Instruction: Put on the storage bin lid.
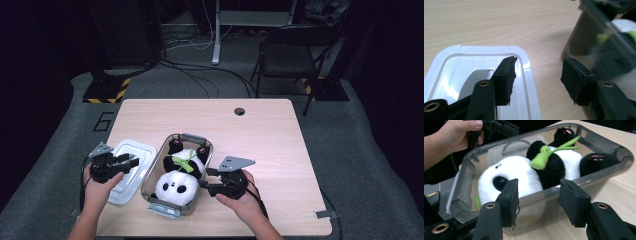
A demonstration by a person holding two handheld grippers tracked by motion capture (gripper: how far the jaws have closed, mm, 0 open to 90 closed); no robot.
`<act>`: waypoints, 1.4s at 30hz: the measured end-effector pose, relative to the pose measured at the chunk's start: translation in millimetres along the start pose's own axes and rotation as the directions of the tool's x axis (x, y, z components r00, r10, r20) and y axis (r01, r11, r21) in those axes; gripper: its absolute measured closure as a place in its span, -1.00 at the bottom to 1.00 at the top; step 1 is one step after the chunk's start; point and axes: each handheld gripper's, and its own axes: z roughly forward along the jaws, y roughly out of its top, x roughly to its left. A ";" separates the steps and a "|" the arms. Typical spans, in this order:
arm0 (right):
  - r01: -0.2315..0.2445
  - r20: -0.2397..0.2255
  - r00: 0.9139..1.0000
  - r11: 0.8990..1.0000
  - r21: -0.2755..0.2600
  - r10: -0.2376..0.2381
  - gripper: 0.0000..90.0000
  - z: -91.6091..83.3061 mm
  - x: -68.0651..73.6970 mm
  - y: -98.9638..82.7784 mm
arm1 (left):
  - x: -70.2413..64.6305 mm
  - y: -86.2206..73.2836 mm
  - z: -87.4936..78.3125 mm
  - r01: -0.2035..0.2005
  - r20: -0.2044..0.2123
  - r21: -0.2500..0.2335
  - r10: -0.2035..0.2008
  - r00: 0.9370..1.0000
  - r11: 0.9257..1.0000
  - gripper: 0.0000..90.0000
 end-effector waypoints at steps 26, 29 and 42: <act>0.011 0.020 1.000 1.000 -0.006 -0.011 0.10 -11.3 -16.4 -4.6 | 38.0 -22.7 -1.6 0.017 -0.200 0.050 -0.007 0.980 0.999 0.09; 0.033 -0.004 0.999 0.999 0.005 -0.033 0.10 -9.3 -13.8 -5.5 | 41.2 -25.8 2.3 0.030 -0.192 0.073 -0.015 0.981 0.997 0.10; 0.066 -0.032 0.997 0.997 0.043 -0.065 0.12 -2.0 -6.9 -10.7 | 44.3 -28.0 11.1 0.017 -0.209 0.097 0.003 0.978 0.995 0.33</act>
